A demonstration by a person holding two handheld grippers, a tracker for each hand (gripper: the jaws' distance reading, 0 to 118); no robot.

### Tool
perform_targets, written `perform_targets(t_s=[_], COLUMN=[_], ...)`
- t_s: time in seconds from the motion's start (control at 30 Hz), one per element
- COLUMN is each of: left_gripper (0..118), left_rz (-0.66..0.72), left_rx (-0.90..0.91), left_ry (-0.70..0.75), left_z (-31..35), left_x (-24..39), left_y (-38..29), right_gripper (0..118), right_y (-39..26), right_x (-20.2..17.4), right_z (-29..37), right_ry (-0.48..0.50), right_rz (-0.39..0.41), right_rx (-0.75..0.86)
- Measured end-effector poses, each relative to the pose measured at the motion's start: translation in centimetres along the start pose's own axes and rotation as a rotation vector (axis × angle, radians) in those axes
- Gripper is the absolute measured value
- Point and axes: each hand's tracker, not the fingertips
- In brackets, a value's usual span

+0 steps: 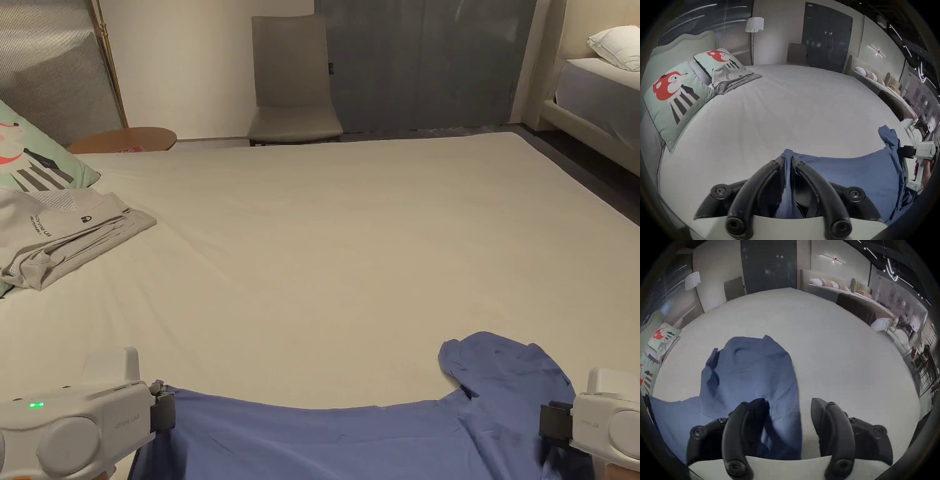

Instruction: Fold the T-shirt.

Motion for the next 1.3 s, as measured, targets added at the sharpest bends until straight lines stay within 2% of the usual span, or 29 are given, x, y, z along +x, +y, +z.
perform_targets(t_s=[0.03,0.07,0.1,0.13,0.2,0.33,0.47,0.7,0.93,1.13,1.3], left_gripper=[4,4,4,4,4,4,4,4,4,4,4], left_rz=[-0.001,0.003,0.010,0.019,0.037,0.058,0.078,0.085,0.109,0.128,0.117], left_rx=[0.001,0.002,0.005,0.008,0.021,0.064,0.159,0.420,0.592,0.642,0.683], left_ry=[0.002,0.001,0.000,-0.003,-0.005,-0.014,-0.021,0.041,0.081,0.076,0.077], left_z=[0.0,0.1,0.4,0.6,1.4,4.1,8.5,18.2,23.8,26.2,27.3], left_x=[0.0,0.0,-0.2,-0.3,-0.5,-0.8,-1.2,-0.7,-0.5,-1.4,-1.8], left_y=[0.0,0.0,0.1,0.1,0.1,0.0,-0.2,-3.2,-5.5,-2.6,3.2], right_gripper=[53,35,11,8,7,6,6,6,6,6,6], right_y=[-0.1,-0.1,-0.2,-0.2,-0.4,-0.8,-1.6,-4.9,-6.3,-2.7,3.1], right_x=[-0.1,0.0,0.2,0.4,1.2,2.0,2.5,1.4,0.6,0.2,-0.7], right_z=[0.6,1.1,2.0,2.8,4.8,9.6,15.4,25.1,30.6,33.7,35.8], right_ry=[0.017,0.033,0.026,0.001,0.071,0.097,0.126,0.098,0.135,0.164,0.182], right_rz=[0.016,0.026,0.024,0.035,0.018,0.058,0.060,0.091,0.083,0.076,0.070], right_rx=[0.017,0.032,0.047,0.075,0.128,0.235,0.388,0.693,0.820,0.901,0.963])
